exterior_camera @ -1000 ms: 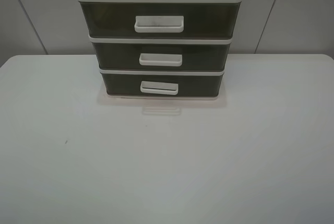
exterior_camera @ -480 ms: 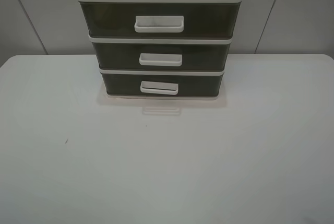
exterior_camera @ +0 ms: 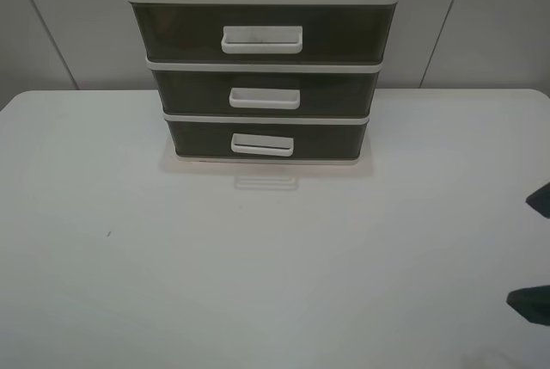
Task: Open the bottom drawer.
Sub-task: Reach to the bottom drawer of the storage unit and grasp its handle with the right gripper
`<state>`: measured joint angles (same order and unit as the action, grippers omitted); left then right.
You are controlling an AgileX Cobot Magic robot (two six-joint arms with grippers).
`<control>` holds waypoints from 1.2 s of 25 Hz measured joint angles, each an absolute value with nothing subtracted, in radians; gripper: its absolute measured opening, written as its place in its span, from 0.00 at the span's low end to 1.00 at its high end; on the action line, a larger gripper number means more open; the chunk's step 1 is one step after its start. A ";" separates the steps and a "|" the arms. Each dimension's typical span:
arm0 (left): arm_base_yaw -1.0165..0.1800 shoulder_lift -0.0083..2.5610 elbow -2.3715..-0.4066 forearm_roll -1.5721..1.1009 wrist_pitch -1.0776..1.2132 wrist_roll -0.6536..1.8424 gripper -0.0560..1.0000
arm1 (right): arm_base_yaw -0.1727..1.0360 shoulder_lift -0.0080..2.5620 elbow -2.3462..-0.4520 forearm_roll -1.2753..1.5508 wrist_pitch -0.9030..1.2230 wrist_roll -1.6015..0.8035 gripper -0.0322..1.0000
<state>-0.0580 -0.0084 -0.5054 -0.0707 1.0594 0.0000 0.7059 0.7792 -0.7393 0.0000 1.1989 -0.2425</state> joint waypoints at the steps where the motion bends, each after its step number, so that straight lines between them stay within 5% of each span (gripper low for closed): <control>1: -0.058 -0.008 -0.505 -0.071 1.059 0.000 0.76 | 0.719 0.802 -0.739 0.000 1.198 -0.234 0.79; 9: -0.058 -0.008 -0.505 -0.071 1.059 0.000 0.76 | 0.813 0.929 -0.739 -0.016 1.193 -0.146 0.79; 18: -0.058 -0.008 -0.505 -0.071 1.059 0.000 0.76 | 1.074 1.075 -0.739 0.000 1.139 -0.147 0.79; 30: -0.058 -0.008 -0.505 -0.071 1.059 0.000 0.76 | 1.084 1.393 -0.864 -0.046 0.827 -0.267 0.79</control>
<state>-0.0580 -0.0084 -0.5054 -0.0707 1.0594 0.0000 1.0838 1.3928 -0.8639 -0.0465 0.8271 -0.2668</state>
